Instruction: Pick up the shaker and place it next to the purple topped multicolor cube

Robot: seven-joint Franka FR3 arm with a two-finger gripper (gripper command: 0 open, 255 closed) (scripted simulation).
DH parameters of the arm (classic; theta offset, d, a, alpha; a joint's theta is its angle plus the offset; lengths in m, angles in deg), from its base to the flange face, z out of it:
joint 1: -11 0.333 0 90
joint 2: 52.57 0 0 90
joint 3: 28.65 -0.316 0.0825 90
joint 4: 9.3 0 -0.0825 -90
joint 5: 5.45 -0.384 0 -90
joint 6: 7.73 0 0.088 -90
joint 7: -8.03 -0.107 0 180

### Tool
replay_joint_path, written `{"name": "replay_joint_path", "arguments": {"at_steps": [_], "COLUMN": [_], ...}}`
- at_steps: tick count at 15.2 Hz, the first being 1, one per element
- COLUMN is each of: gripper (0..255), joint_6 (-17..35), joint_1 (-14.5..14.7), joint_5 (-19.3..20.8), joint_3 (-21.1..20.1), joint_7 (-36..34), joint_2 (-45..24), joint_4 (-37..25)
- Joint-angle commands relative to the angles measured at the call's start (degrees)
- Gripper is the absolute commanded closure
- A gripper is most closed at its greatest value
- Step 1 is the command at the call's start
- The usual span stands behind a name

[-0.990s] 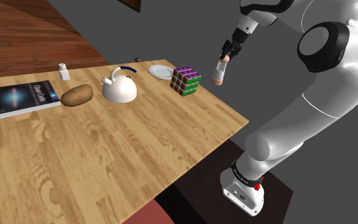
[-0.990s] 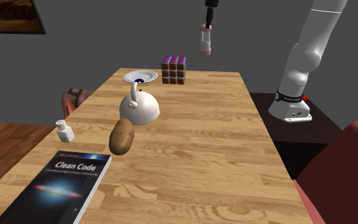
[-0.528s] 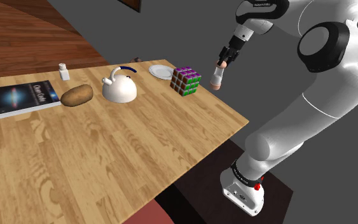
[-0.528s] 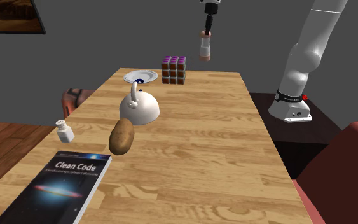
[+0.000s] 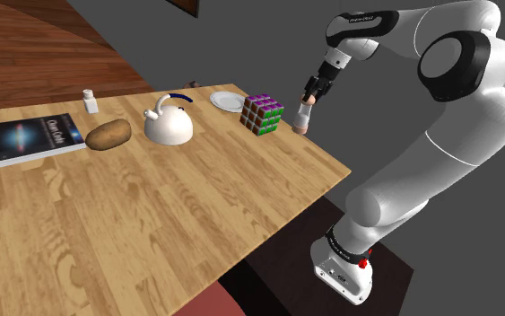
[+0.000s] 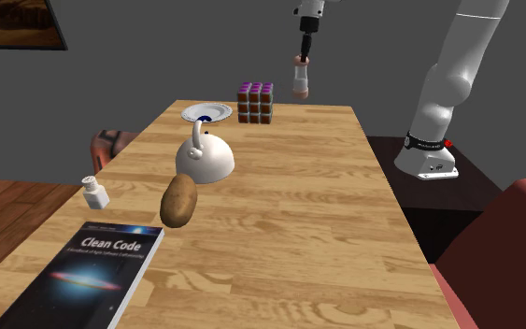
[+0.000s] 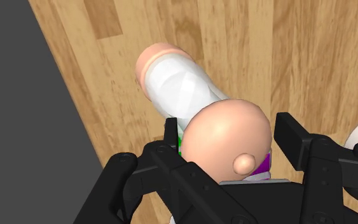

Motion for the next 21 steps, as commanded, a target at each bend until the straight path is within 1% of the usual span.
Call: {"name": "replay_joint_path", "arguments": {"at_steps": [1, 15, 21], "gripper": [255, 255, 255], "joint_6": [1.55, 11.68, 12.14], "joint_1": [-0.03, 0.01, 0.01], "joint_5": [-0.2, -2.24, -2.37], "joint_3": [0.06, 0.12, 0.12], "joint_7": [0.41, 3.15, 3.3], "joint_2": [-0.32, -3.75, -3.97], "joint_4": [1.24, 8.37, 8.64]}}
